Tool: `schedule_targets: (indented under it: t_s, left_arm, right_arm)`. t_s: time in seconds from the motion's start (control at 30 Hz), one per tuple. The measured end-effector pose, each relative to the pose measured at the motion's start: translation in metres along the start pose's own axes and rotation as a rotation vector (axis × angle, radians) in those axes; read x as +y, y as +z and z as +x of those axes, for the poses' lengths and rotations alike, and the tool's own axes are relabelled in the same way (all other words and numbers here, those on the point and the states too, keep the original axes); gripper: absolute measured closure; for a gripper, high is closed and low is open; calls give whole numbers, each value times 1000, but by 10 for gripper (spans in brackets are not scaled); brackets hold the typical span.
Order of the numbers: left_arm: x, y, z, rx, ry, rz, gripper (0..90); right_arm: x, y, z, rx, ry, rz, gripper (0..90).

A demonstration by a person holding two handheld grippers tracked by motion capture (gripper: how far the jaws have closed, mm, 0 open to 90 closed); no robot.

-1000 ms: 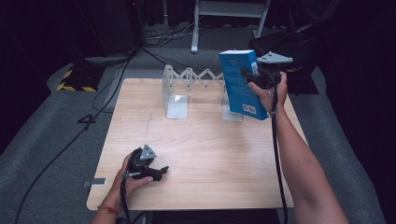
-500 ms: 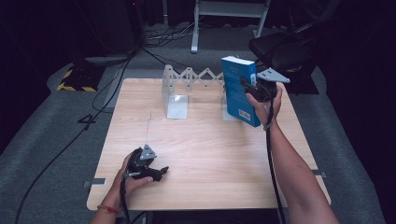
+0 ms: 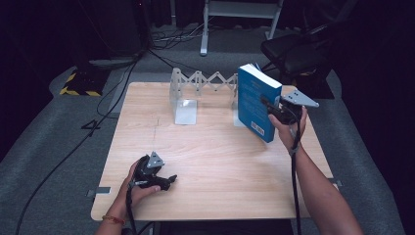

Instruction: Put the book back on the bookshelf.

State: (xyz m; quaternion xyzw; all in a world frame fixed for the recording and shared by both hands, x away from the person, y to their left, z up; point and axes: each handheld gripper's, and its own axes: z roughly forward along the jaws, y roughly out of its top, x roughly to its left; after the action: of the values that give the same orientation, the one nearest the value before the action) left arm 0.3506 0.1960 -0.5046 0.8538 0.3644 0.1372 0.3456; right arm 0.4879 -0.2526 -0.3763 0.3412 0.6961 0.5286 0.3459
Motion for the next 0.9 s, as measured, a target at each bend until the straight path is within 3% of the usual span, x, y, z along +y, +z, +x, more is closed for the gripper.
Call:
schedule_targets:
  t_s: [0.27,0.5,0.53,0.8,0.9]
  left_arm:
    - [1,1,-1,-4,0,1,147]
    - [1,1,-1,-5,-1,0,148]
    - [1,1,-1,-5,-1,0,148]
    - [1,1,-2,-5,3,-2,148]
    - [1,1,-2,-13,9,0,148]
  right_arm:
    - [-19,-18,-4,15,39,-4,602]
    - [-25,-26,-7,-7,26,1,591]
    - [-25,-29,-5,-1,-2,19,591]
    - [-33,-33,-3,-11,-18,50,559]
    - [-46,-31,-4,-5,-4,114,506]
